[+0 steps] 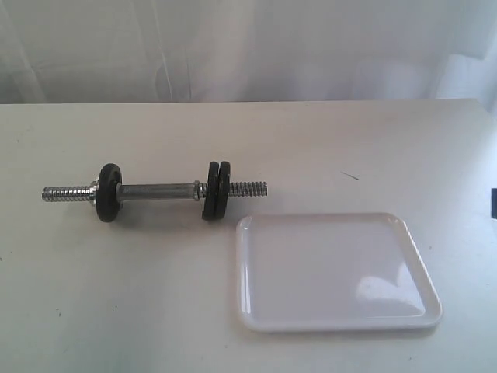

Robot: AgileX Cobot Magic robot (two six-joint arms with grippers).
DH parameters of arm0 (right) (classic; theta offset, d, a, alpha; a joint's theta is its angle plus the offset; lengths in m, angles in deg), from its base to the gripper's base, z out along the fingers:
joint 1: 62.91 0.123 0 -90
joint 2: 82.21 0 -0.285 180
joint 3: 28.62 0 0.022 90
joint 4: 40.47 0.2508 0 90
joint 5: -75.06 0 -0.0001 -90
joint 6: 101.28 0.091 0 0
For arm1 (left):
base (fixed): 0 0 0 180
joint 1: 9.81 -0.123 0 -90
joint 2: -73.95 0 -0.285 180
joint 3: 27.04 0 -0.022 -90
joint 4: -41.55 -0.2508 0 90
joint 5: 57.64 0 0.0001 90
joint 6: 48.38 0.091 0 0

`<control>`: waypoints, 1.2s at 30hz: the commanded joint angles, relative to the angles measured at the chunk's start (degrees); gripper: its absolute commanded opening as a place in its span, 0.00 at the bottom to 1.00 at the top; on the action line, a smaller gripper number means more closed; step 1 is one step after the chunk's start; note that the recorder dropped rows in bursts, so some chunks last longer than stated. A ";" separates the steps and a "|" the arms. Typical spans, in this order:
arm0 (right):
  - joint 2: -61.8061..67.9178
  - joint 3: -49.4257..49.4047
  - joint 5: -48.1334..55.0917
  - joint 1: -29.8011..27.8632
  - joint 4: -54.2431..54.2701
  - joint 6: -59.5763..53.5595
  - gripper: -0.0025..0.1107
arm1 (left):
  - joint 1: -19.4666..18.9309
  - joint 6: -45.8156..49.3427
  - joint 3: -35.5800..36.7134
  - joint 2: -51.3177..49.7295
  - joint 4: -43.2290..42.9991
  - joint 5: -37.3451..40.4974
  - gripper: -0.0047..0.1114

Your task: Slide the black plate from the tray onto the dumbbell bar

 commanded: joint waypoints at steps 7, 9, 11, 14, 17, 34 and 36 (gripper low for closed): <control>-25.64 -10.79 -12.37 -0.48 -1.53 -1.23 0.02 | -0.05 -2.10 11.16 26.40 0.99 -11.90 0.04; -30.67 -12.41 -13.71 -0.37 -1.41 -1.23 0.02 | -0.05 -2.10 12.90 30.86 1.13 -13.85 0.04; -35.75 -12.68 -13.15 -0.37 -1.32 -1.23 0.02 | -0.05 -2.20 15.24 35.34 1.13 -16.24 0.04; -40.54 -13.41 -13.32 -0.37 -1.43 -1.35 0.02 | 0.05 -2.19 16.80 40.70 1.13 -18.39 0.04; -40.54 -13.50 -14.08 -0.37 -0.62 -1.35 0.02 | 0.05 -2.08 16.80 46.00 1.13 -18.46 0.04; -40.54 -20.33 -21.09 -0.37 2.95 0.79 0.02 | 0.16 -10.91 35.30 49.12 6.31 -24.93 0.04; -40.54 -23.28 -23.67 -0.37 2.95 0.79 0.02 | 0.16 -9.74 36.20 49.12 6.10 -26.43 0.04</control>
